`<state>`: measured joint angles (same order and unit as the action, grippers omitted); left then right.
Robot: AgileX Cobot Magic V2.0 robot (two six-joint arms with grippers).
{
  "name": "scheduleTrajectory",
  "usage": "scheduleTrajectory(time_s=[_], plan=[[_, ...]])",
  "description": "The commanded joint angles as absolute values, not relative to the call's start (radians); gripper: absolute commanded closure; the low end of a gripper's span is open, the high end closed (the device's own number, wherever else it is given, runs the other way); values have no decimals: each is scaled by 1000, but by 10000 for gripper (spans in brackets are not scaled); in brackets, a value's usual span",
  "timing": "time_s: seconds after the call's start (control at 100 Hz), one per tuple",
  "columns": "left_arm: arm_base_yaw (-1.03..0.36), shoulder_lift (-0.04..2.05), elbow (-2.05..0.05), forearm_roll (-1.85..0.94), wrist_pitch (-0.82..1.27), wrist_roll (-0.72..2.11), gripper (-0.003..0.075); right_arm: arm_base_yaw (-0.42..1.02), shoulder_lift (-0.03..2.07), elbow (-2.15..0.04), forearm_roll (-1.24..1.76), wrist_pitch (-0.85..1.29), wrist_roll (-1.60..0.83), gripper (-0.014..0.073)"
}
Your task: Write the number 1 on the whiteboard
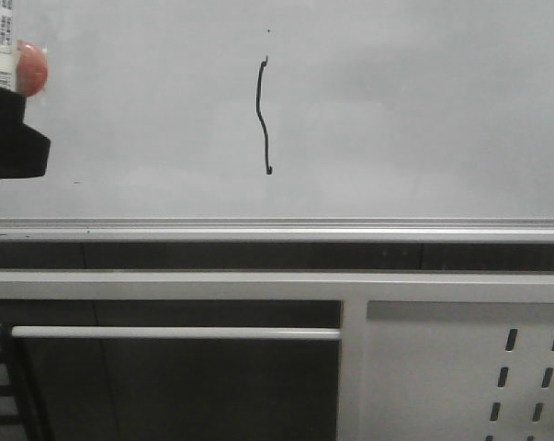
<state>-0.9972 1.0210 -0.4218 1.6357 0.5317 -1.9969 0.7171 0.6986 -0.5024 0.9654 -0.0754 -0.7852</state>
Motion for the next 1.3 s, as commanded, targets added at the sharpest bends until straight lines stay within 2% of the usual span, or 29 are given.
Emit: scheduleTrajectory(time_s=[0.0,0.4,0.65,1.29], plan=[[-995,1024,-448,1705,561,-2032,738,715,691,-530,952,-127,-798,660],[-995,1108,-448,1848,587,-2196,738,715,691,-530,952,-128,-798,660],[-995,1167,-454,1855,685,-2289,738,715,691,-530,952,-128,-798,660],[-995,1178,-505,1862,724,-2289,737,715,691,-530,952,-128,-798,660]])
